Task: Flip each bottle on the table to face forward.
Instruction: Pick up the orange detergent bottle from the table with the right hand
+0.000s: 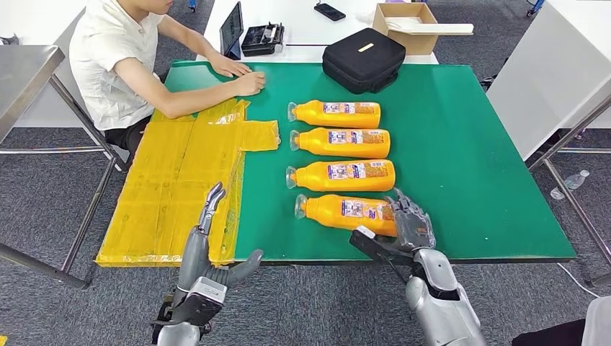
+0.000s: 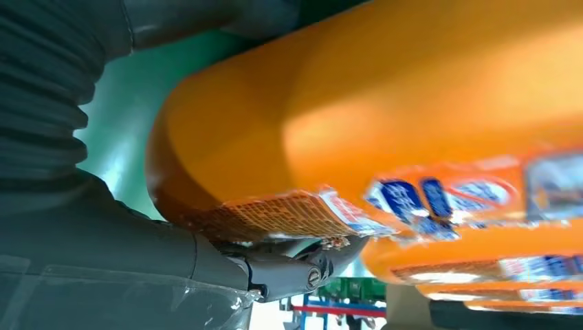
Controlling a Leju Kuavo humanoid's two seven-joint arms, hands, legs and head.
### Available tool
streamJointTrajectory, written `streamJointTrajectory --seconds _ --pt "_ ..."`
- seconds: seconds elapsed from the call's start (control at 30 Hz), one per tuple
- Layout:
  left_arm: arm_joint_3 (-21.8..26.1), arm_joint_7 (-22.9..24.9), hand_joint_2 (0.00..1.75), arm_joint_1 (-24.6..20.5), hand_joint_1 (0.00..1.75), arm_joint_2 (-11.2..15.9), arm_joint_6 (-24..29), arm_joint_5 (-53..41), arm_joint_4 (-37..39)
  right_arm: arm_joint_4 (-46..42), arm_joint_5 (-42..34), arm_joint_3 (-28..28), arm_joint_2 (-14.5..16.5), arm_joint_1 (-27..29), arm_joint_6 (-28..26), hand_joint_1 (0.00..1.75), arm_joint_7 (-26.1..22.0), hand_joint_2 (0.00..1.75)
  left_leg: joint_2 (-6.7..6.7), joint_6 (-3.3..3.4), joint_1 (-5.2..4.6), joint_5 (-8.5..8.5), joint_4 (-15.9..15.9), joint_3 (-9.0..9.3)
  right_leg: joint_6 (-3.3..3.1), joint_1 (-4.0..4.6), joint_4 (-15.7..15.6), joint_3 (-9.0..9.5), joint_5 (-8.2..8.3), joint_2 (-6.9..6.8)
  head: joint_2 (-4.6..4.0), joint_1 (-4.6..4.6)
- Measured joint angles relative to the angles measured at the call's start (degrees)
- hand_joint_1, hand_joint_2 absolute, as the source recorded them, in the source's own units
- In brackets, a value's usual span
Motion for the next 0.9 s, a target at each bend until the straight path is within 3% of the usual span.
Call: streamJointTrajectory --seconds 0.6,0.73,0.8,0.9 --pt "-0.4 -0.3 1.75 -0.7 0.0 0.0 -0.3 0.2 1.3 2.7 -6.3 -1.3 -1.4 -0.8 0.0 1.75 -3.1 1.75 0.02 0.0 0.0 -0.02 0.0 0.48 0.0 0.01 0.0 0.44 -0.01 0.01 0.0 0.0" --pt "-0.4 -0.5 1.75 -0.7 0.0 0.0 -0.4 1.2 1.3 1.8 -11.1 -1.9 -1.2 0.2 0.0 1.75 -6.0 1.75 0.01 -0.01 0.0 -0.02 0.0 0.49 0.0 0.01 0.0 0.46 -0.01 0.01 0.0 0.0" --pt "-0.4 0.1 1.75 -0.7 0.0 0.0 -1.9 5.0 1.3 0.1 -15.1 -2.6 -0.7 1.8 0.0 1.75 -8.2 1.75 0.01 -0.02 0.01 -0.03 0.0 0.47 0.0 0.02 0.0 0.47 -0.01 0.01 0.0 0.01" --pt "0.1 4.0 1.75 -0.6 0.0 0.0 -8.7 17.1 1.3 -4.9 -20.3 -3.3 0.8 5.4 1.1 1.75 -10.2 1.75 0.02 -0.05 0.02 -0.05 0.0 0.36 0.0 0.03 0.0 0.39 -0.01 0.01 0.0 0.0"
